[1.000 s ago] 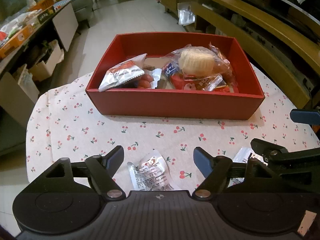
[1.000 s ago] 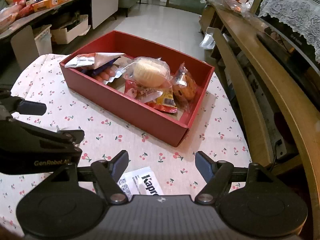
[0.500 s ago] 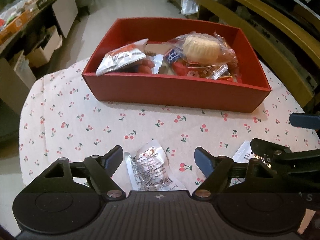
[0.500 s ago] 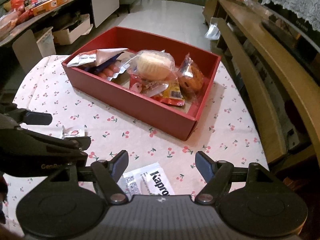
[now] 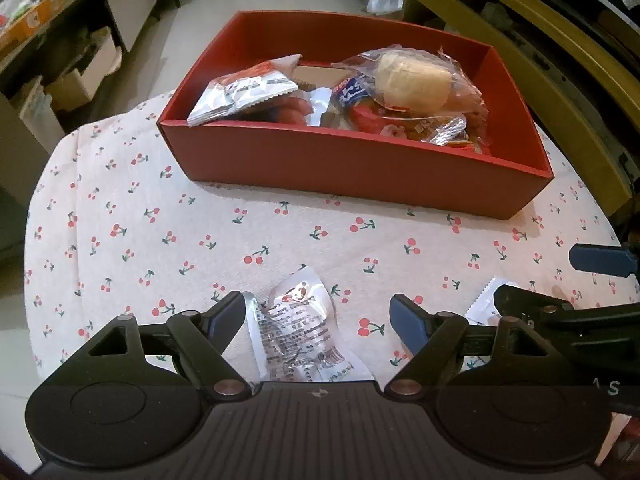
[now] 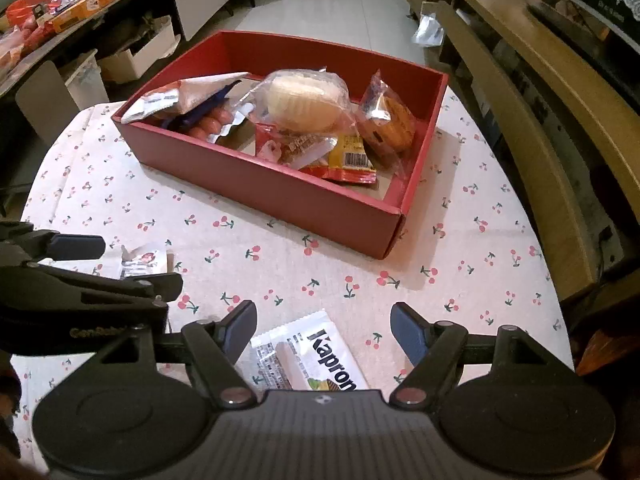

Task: Organize snacks
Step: 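Grasp the silver sachet with left tool while right tool grasps the Kaprons wafer packet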

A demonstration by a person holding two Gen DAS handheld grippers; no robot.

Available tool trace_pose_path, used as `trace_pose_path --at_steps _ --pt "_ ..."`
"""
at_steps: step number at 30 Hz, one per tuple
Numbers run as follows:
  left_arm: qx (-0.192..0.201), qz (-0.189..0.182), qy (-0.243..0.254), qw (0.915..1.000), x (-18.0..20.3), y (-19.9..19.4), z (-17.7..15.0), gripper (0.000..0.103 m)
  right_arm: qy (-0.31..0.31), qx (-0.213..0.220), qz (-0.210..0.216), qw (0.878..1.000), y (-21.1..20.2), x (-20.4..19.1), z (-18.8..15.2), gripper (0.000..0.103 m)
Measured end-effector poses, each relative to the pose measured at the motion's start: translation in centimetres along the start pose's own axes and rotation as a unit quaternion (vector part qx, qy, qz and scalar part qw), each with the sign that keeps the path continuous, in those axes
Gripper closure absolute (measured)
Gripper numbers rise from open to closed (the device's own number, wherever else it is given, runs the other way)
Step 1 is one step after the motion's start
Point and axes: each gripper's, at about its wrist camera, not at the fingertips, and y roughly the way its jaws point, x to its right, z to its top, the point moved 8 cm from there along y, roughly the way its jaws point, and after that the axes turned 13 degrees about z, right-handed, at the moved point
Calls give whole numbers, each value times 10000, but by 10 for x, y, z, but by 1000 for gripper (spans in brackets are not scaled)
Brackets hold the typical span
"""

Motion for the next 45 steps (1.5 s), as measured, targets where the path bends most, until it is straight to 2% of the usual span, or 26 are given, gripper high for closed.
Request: trace_pose_path --at_steps 9,15,19,21,23,31,33,35,40,45 --pt "-158 92 -101 9998 -10 10 -4 18 184 27 -32 9998 -1 13 2 23" --pt "-535 30 -393 9978 -14 31 -6 18 177 73 4 9998 -3 12 3 23" --pt "-460 295 -440 9975 -15 42 -3 17 209 54 23 9998 -2 13 2 23" --pt "-429 285 -437 9977 -15 39 -3 23 252 33 24 9997 -1 16 1 23" --pt "-374 215 -298 9986 -13 34 -4 39 292 3 24 9996 0 20 0 23" --pt "-351 -7 85 9993 -9 18 -24 39 599 -181 157 9979 6 29 -10 23" --pt "-312 -94 134 9994 -11 12 -27 39 503 -156 196 9984 4 27 -10 22" --pt "-284 -173 150 9993 -14 6 -31 39 270 -171 340 9989 5 20 -11 16" --pt "-354 -308 188 9987 -16 6 -35 39 -294 -365 532 9975 21 10 -15 16" --pt "-493 -322 260 9979 -11 13 -39 38 -452 -665 692 9944 32 1 -23 16"
